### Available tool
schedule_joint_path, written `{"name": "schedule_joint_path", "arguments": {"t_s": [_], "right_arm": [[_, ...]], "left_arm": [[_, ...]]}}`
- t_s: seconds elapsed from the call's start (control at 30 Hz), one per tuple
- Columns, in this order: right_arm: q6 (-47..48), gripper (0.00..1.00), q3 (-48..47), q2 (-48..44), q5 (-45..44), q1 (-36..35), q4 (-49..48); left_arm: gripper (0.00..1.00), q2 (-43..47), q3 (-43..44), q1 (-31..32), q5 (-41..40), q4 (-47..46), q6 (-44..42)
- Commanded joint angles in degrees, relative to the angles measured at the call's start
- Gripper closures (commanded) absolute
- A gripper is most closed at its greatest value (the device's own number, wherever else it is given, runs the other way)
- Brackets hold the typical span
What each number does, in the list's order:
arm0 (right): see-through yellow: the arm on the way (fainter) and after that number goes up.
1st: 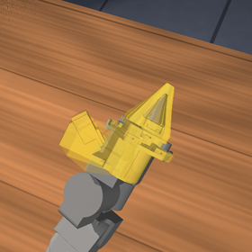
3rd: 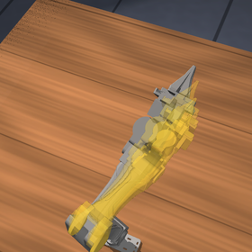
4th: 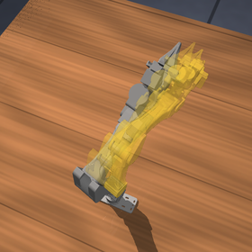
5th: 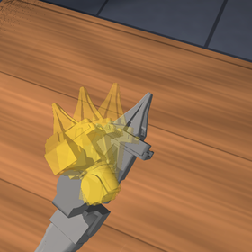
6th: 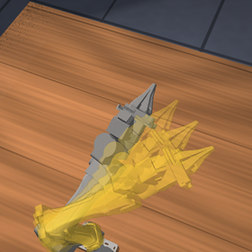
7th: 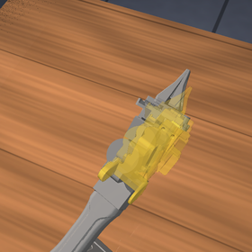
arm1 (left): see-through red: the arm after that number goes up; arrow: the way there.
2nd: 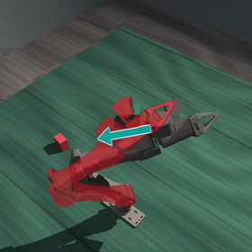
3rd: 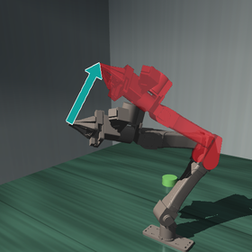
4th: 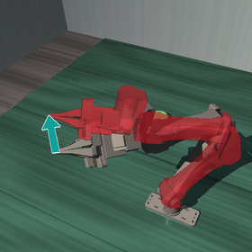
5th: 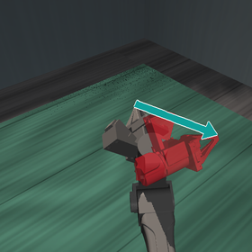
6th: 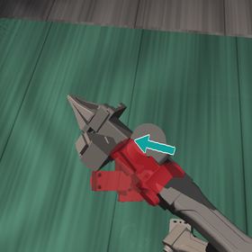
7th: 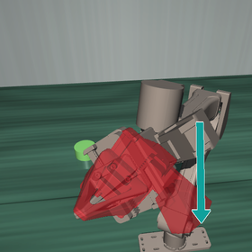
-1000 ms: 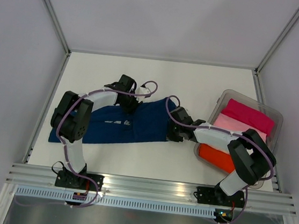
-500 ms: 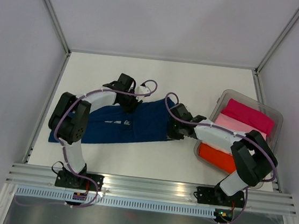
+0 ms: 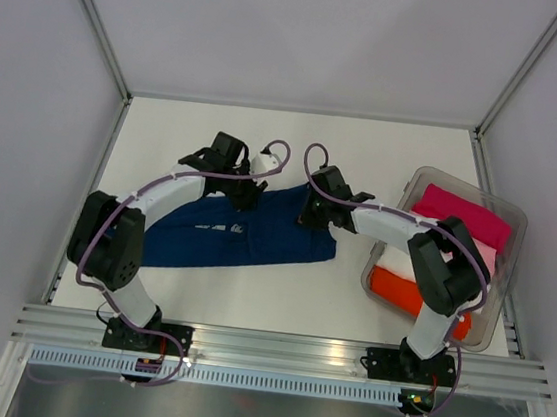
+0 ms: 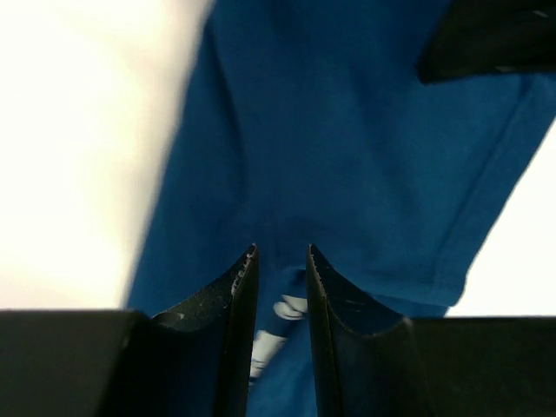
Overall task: Roll the t-shirts
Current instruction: Fold the tshirt
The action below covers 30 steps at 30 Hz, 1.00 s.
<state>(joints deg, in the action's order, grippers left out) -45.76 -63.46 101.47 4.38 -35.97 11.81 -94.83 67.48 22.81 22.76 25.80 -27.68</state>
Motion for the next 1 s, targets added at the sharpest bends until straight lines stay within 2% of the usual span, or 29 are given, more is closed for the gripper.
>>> {"name": "schedule_joint_path", "arguments": {"t_s": [0.0,0.17,0.37,0.57,0.77,0.83,0.97], "right_arm": [[-1.0,1.00,-1.0,3.5,1.1,0.5,-1.8],[0.2,1.00,2.0,4.6,-1.9,3.2,-1.3],[2.5,1.00,2.2,6.2,-3.2,5.0,0.0],[5.0,1.00,-1.2,6.2,-3.8,5.1,2.9],[9.9,1.00,-8.3,0.8,-9.9,4.8,11.9],[10.6,1.00,-7.7,-1.4,-12.0,4.1,15.0],[9.3,1.00,-2.1,-7.1,-12.7,2.4,16.8]], "left_arm": [[0.66,-1.9,-3.1,2.0,1.0,0.1,4.2],[0.68,-8.3,-3.1,1.9,-7.4,-2.3,5.7],[0.70,-10.1,-5.4,1.7,-9.0,-2.4,5.2],[0.70,-6.8,-6.3,1.7,-7.0,-2.3,4.9],[0.64,-0.5,-0.3,1.7,-4.3,1.6,5.4],[0.64,1.0,3.2,0.9,-4.7,2.9,6.9],[0.64,4.6,4.4,-4.3,-5.5,5.0,8.7]]}}
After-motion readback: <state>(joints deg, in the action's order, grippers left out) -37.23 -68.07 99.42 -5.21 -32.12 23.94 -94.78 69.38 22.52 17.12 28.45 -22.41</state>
